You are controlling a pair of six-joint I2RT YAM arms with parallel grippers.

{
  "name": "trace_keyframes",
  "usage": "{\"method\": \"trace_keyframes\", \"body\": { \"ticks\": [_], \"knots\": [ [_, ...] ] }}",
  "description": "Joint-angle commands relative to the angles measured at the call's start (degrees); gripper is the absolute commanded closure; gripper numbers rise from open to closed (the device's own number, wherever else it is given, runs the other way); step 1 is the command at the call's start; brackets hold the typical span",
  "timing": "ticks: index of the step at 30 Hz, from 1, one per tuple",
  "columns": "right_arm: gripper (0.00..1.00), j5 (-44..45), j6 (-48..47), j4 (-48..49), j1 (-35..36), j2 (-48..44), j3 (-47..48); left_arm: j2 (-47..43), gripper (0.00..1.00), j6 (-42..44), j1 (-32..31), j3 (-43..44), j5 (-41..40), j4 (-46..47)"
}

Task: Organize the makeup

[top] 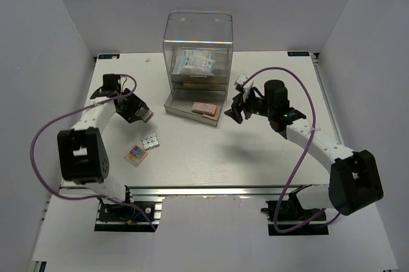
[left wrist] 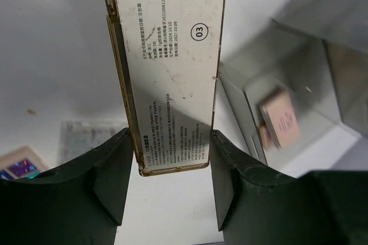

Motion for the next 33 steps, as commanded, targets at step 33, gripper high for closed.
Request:
{"method": "trace_keyframes", "body": {
  "ticks": [33],
  "knots": [
    [0.28, -0.63, 1.39, 2.8, -2.34, -2.05, -1.9, 4.38, 1.0, -21.55, -26.9, 7.9, 10.15, 7.83]
  ]
}}
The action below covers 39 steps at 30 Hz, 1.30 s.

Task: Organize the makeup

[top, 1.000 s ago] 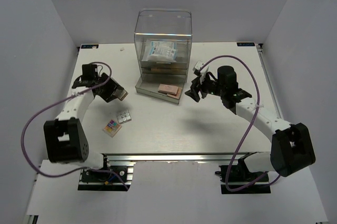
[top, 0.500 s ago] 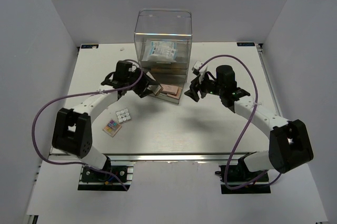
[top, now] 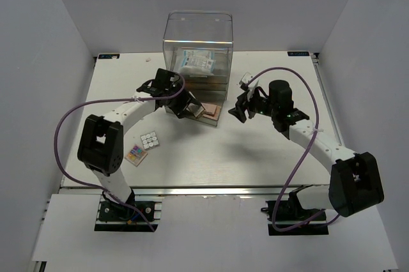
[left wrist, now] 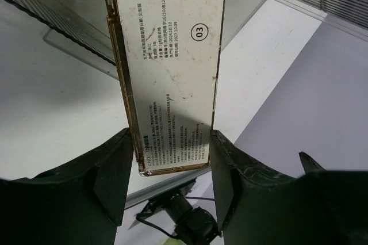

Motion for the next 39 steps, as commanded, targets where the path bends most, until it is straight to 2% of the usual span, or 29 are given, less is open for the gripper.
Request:
{"method": "trace_keyframes", "body": {
  "ticks": [1, 7, 10, 14, 15, 18, 25, 31, 34, 37, 38, 39],
  "knots": [
    [0.28, -0.52, 1.12, 2.14, -0.22, -1.19, -0.52, 0.73, 1.0, -3.64, -0.06, 1.76, 1.97, 0.54],
    [0.28, -0.52, 1.3, 2.41, -0.13, -1.28, -0.52, 4.94, 0.98, -13.39, -0.06, 2.98, 2.07, 6.17],
    [0.28, -0.52, 1.47, 2.5, -0.13, -1.72, -0.87, 8.28, 0.92, -16.39, -0.15, 5.35, 1.54, 7.58],
    [0.28, -0.34, 1.39, 2.58, -0.22, -2.42, -1.4, 12.5, 0.79, -20.07, -0.15, 10.62, 1.37, 8.46],
    [0.28, -0.26, 1.39, 2.76, -0.39, -2.6, -1.66, 13.3, 0.7, -20.87, -0.15, 11.15, 1.45, 9.68],
    [0.28, -0.26, 1.48, 2.76, -0.74, -3.13, -2.1, 15.41, 0.55, -24.47, -0.06, 11.95, 2.16, 13.01],
    [0.28, -0.69, 1.3, 2.41, -1.27, -3.92, -2.98, 14.54, 0.44, -26.94, -0.06, 10.9, 3.3, 16.37],
    [0.28, -1.66, 0.95, 1.88, -1.27, -3.22, -2.46, 10.24, 0.43, -28.78, -0.15, 4.85, 5.93, 21.28],
    [0.28, -2.36, -0.63, 0.92, -1.27, -2.86, -1.67, 5.68, 0.49, -28.7, -0.15, 1.77, 6.29, 24.1],
    [0.3, -6.66, -6.33, -3.03, -1.36, -2.34, 0.09, 1.54, 0.61, -26.07, -0.06, -1.32, 6.11, 24.28],
    [0.32, -11.02, -8.35, -4.69, -1.27, -1.99, 0.79, -1.17, 0.65, -23.1, -0.06, -1.84, 5.68, 23.41],
    [0.34, -13.68, -10.54, -7.76, -1.36, -1.38, 2.19, -2.59, 0.75, -21.42, -0.06, -1.85, 5.33, 21.31]
  ]
}}
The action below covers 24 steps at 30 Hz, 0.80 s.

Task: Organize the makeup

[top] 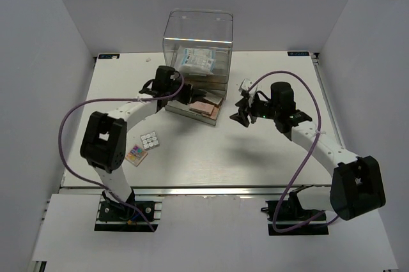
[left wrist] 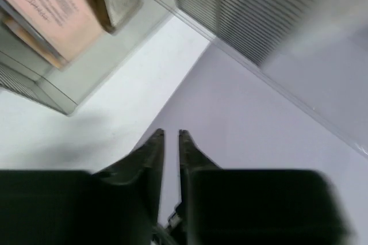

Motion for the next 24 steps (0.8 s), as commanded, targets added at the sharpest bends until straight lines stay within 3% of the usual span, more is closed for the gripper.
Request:
{"method": "trace_keyframes", "body": {
  "ticks": [1, 3, 7, 9, 11, 12, 13, 16, 19, 24],
  "knots": [
    [0.39, -11.24, -10.68, -6.38, 0.1, 1.1, 4.91, -9.46, 0.79, 9.35, 0.05, -0.3, -0.25, -1.36],
    [0.42, -15.83, -14.47, -11.8, 1.42, 2.68, 7.53, -13.68, 0.89, 14.29, 0.31, -0.21, -2.53, -6.97],
    [0.46, -13.21, -29.23, -25.44, 9.23, 7.6, 14.83, -21.76, 1.0, 28.35, 4.33, -1.17, -10.26, -20.34],
    [0.43, -9.0, -32.33, -27.57, 15.03, 11.2, 18.25, -27.37, 1.0, 36.18, 7.41, -1.79, -16.99, -29.13],
    [0.32, -4.18, -31.12, -28.01, 20.48, 15.57, 20.55, -31.43, 1.0, 41.44, 14.0, -2.84, -20.02, -34.75],
    [0.21, -2.76, -30.24, -27.49, 22.06, 17.43, 23.08, -35.54, 0.8, 42.78, 18.02, -4.06, -21.51, -35.91],
    [0.15, -1.26, -28.49, -26.62, 24.86, 19.28, 24.41, -37.32, 0.66, 44.71, 19.46, -4.51, -22.39, -37.23],
    [0.11, 4.46, -20.57, -26.25, 29.62, 28.06, 32.56, -42.95, 0.32, 46.74, 21.84, -5.57, -26.68, -41.28],
    [0.11, 6.92, -17.83, -23.8, 32.87, 35.1, 38.03, -46.37, 0.2, 46.75, 22.02, -5.05, -30.38, -46.55],
    [0.11, -0.35, -19.14, -20.89, 34.38, 46.52, 49.36, -50.95, 0.19, 46.84, 22.11, -3.46, -34.44, -54.63]
  ]
}}
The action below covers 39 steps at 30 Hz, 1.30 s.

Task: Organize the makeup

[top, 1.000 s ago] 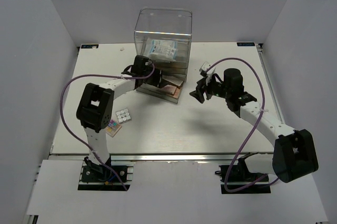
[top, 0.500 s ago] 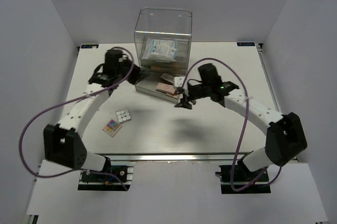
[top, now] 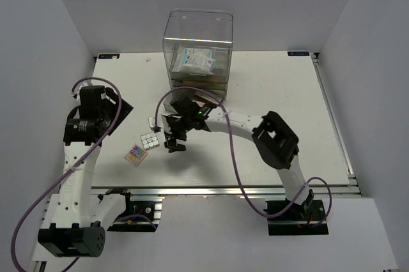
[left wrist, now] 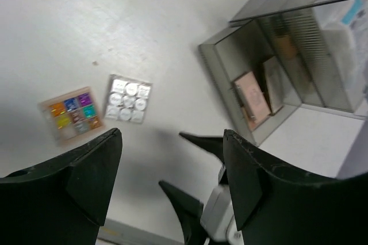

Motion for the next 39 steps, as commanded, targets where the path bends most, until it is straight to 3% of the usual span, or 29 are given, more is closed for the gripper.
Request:
{"method": "trace_keyframes", "body": {
  "ticks": [1, 5, 9, 13, 25, 39],
  "knots": [
    [0.11, -5.89, 0.37, 2.54, 0.4, 6.46, 9.05, -3.74, 0.19, 1.81, 0.03, 1.89, -5.89, -9.94],
    [0.11, -7.31, 0.36, -1.32, 1.89, 17.38, 28.0, -6.56, 0.17, 1.11, 0.03, 3.12, -7.74, -15.91],
    [0.1, -7.49, -0.07, -2.73, 3.2, 23.37, 35.25, -8.76, 0.16, 0.85, -0.05, 3.13, -8.8, -19.62],
    [0.1, -6.36, -2.27, -3.97, 3.91, 25.04, 35.18, -10.17, 0.16, -0.47, 0.03, 1.29, -7.84, -20.25],
    [0.11, -1.43, 2.83, 0.7, 3.56, 27.85, 34.38, -7.89, 0.16, 1.28, -0.05, 0.67, -7.22, -19.54],
    [0.1, 2.7, -3.23, -4.3, 2.86, 30.14, 35.18, -9.03, 0.16, -0.65, 0.03, -1.44, -6.34, -18.84]
  ]
}}
